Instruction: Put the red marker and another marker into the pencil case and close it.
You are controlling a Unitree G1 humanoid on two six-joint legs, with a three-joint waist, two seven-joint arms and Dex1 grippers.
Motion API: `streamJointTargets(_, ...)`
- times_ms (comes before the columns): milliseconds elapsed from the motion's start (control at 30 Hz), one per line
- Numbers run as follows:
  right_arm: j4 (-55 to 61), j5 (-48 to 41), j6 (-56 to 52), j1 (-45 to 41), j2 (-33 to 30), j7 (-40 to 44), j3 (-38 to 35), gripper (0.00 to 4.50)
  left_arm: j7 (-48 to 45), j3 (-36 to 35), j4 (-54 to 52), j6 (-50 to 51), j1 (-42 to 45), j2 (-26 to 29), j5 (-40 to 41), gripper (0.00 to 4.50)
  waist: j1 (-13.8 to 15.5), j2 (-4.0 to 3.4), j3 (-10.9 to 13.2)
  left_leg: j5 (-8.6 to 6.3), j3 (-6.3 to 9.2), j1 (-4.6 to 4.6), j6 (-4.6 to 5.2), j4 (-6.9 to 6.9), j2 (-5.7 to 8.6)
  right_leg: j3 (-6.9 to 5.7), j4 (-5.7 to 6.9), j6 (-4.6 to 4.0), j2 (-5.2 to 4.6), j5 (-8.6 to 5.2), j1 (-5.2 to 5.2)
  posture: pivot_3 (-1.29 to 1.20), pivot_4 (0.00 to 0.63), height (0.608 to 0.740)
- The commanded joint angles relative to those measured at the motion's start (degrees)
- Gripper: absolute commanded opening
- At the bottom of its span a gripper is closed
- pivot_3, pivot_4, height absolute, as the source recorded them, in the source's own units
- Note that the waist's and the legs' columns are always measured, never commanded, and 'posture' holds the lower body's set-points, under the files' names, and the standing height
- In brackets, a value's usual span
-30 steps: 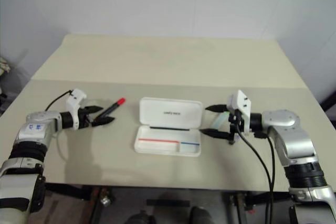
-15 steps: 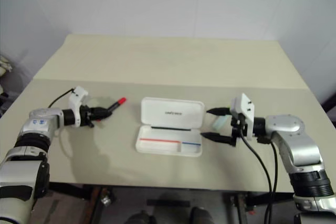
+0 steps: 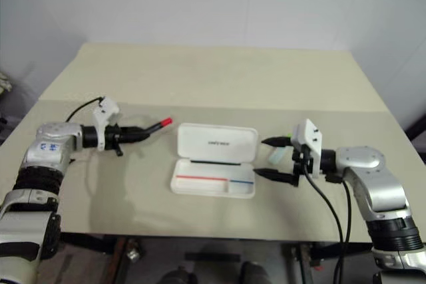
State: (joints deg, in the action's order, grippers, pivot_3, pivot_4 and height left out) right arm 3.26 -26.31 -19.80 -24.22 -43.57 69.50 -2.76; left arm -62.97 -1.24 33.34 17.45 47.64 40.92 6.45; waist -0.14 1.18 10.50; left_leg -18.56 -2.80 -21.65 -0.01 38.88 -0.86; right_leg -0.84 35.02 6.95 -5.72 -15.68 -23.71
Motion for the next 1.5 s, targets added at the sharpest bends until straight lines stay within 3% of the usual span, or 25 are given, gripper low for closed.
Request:
streamJointTargets(33, 1.66, -2.25, 2.07, -0.12, -0.22, 1.43, -2.42, 4.50, -0.86, -1.31, -13.26, 5.86, -0.61, 1.48, 3.80, 0.60, 0.02, 0.01, 0.01, 0.00, 0.04, 0.00, 0.00, 0.01, -0.01, 0.01, 0.00, 0.00, 0.00, 0.00, 0.00, 0.00, 0.150, 0.740)
streamJointTargets(233, 1.82, -1.84, 3.08, 0.68, -0.42, 2.15, -1.60, 4.50, -3.72, 2.30, -30.52, 16.12, -0.75, -0.34, 9.79, 0.60, 0.11, 0.02, 0.01, -0.02, 0.22, 0.00, 0.03, 0.05, 0.02, 0.07, 0.00, 0.01, 0.01, 0.00, 0.01, 0.00, 0.150, 0.740)
streamJointTargets(433, 2.29, -1.21, 3.21, 1.09, 0.61, 0.31, -1.04, 4.50, -6.38, 8.06, -38.11, 21.72, -0.50, -2.81, 13.70, 0.60, 0.09, 0.03, 0.02, -0.03, 0.29, 0.01, 0.04, 0.13, 0.05, 0.11, 0.03, 0.03, 0.02, 0.02, 0.04, 0.00, 0.150, 0.740)
streamJointTargets(733, 3.59, -0.89, 3.25, 3.26, 0.79, -2.62, -2.00, 4.50, -9.22, 18.30, -26.19, 12.24, 2.11, -6.61, 6.71, 0.60, 0.12, 0.02, 0.03, -0.02, 0.28, 0.05, 0.05, 0.14, 0.04, 0.12, 0.03, 0.03, 0.11, 0.02, 0.04, 0.00, 0.150, 0.740)
streamJointTargets(1200, 6.27, -0.43, 2.88, 6.34, 1.25, -7.71, -2.02, 4.50, -9.92, 20.88, -15.36, 4.88, 4.38, -12.75, 1.93, 0.60, 0.21, 0.03, 0.04, -0.05, 0.29, -0.01, 0.09, 0.16, 0.06, 0.12, -0.05, 0.04, 0.10, 0.02, 0.04, 0.00, 0.150, 0.740)
streamJointTargets(1500, 6.07, -0.34, 3.05, 5.97, 1.62, -8.84, -1.55, 4.50, -10.59, 20.43, -16.78, 6.87, 3.48, -13.96, 2.40, 3.67, 0.20, 0.04, 0.04, -0.13, 0.30, -0.01, 0.24, 0.17, 0.06, 0.12, -0.04, 0.05, 0.10, 0.02, 0.04, 0.00, 0.150, 0.740)
